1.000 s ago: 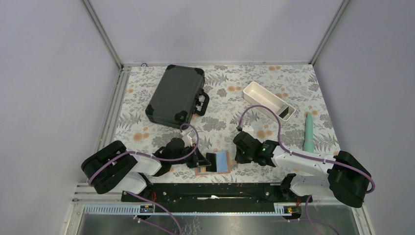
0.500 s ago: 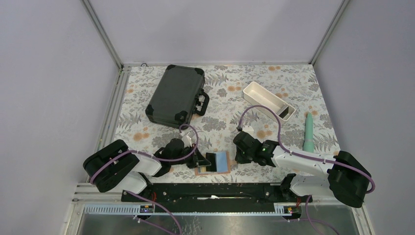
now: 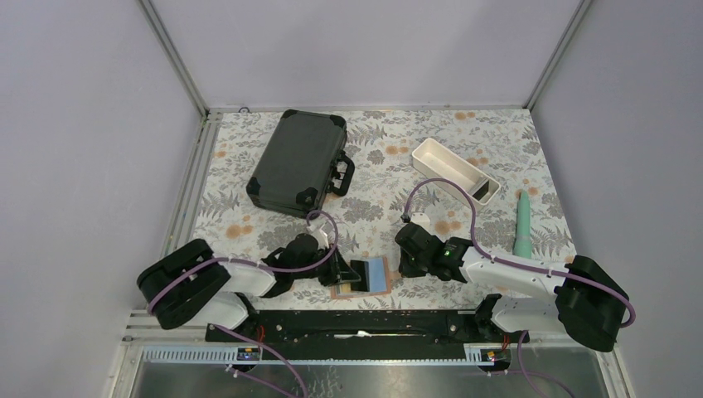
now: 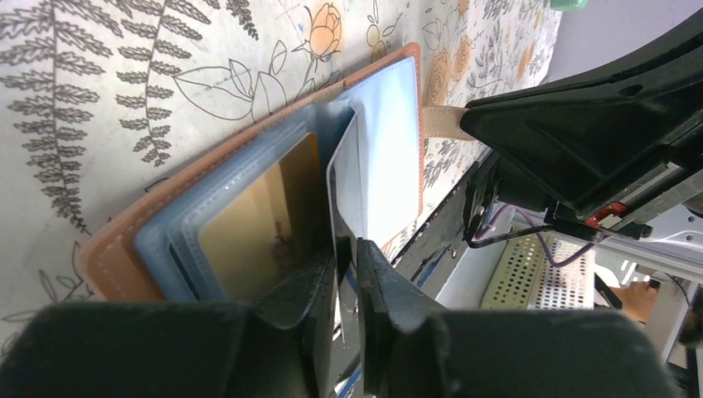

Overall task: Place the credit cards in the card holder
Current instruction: Insert the credit card into the card holder.

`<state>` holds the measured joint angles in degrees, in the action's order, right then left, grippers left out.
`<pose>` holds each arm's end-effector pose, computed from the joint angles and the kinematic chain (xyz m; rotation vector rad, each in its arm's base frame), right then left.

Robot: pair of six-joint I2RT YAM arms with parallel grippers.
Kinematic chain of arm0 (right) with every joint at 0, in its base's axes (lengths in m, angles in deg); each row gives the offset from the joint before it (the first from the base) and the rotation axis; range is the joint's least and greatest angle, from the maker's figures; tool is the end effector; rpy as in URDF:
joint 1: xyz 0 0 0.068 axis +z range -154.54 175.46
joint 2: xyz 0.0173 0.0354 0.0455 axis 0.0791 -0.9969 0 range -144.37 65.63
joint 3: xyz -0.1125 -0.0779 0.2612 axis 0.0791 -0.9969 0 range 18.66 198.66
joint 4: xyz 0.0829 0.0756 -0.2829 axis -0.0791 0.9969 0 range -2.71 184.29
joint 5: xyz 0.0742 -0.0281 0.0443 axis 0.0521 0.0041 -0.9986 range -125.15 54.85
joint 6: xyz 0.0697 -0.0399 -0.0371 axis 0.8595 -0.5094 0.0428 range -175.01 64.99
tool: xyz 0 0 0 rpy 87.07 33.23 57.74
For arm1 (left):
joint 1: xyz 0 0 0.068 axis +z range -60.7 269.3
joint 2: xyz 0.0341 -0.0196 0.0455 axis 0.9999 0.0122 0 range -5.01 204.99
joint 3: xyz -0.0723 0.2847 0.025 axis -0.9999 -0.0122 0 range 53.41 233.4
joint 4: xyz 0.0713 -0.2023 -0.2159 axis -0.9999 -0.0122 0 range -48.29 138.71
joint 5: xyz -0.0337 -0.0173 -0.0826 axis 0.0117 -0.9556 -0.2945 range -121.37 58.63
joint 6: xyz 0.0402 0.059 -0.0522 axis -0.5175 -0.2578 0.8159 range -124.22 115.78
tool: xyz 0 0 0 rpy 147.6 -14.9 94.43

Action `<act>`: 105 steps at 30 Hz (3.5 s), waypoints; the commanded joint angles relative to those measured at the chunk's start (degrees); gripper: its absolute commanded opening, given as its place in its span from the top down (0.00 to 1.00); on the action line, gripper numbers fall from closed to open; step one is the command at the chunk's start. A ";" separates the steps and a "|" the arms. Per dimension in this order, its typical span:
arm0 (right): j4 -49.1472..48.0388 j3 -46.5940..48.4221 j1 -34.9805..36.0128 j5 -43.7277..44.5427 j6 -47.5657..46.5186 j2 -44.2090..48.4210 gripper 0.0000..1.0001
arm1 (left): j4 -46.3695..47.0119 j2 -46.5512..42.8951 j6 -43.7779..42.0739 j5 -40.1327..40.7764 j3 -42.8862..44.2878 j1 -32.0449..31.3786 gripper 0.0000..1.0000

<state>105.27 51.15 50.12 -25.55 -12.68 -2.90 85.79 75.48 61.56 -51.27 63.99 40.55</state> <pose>0.1692 0.2161 0.1355 -0.2057 2.5553 0.4804 0.1466 -0.2078 0.0639 -0.1348 2.5248 -1.3925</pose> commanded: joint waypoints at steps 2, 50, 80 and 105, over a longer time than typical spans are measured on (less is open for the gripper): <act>0.82 1.11 0.57 1.02 0.45 0.22 1.00 | -19.27 -5.86 -5.97 5.62 4.84 -0.36 0.72; 0.40 0.34 0.57 1.11 -0.52 1.00 1.00 | -62.90 -3.01 -10.91 18.44 31.20 -10.31 0.34; -0.32 -1.13 0.60 0.85 0.02 2.31 1.00 | -49.57 2.11 -7.38 12.98 29.52 -10.79 0.44; -0.40 -1.61 0.62 0.52 0.64 3.67 1.00 | -39.92 1.96 -8.34 15.29 28.82 -11.19 0.45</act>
<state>104.81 49.84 50.20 -25.64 -12.68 -0.63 40.46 79.48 54.08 -37.11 93.33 29.66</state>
